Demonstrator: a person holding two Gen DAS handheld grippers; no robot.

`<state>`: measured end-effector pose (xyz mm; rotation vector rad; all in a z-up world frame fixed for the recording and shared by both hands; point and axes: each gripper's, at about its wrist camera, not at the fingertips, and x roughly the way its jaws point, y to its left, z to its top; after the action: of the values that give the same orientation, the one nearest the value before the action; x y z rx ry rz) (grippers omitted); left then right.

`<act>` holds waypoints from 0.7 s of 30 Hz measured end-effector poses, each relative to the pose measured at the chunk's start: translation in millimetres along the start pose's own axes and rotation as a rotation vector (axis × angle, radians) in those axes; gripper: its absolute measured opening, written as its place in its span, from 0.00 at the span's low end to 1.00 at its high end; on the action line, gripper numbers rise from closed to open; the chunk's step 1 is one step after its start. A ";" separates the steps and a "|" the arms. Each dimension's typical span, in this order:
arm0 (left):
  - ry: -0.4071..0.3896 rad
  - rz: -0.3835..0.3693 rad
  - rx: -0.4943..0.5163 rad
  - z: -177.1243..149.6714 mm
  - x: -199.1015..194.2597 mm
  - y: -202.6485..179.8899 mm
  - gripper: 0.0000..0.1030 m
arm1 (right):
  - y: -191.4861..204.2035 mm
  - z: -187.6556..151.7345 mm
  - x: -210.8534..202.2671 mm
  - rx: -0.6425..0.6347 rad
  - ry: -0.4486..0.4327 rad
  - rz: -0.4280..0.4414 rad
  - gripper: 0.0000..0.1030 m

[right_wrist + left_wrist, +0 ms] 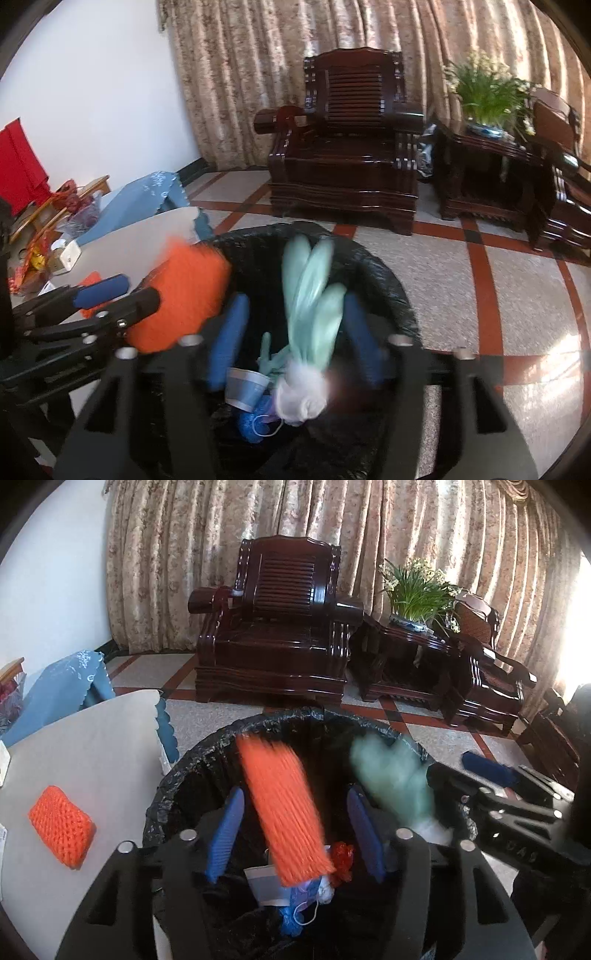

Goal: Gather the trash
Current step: 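Move both open tools back from the bin toward the table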

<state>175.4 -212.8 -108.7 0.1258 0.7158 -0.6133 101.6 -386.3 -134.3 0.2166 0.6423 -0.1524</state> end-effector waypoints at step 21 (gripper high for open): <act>-0.171 0.272 -0.159 -37.5 -117.4 130.9 0.78 | 125.1 33.6 -13.2 -0.118 -0.055 0.205 0.95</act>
<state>158.9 -37.3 -73.4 0.0221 0.5669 -0.3010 136.5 -272.7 -81.0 0.1623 0.5691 0.0767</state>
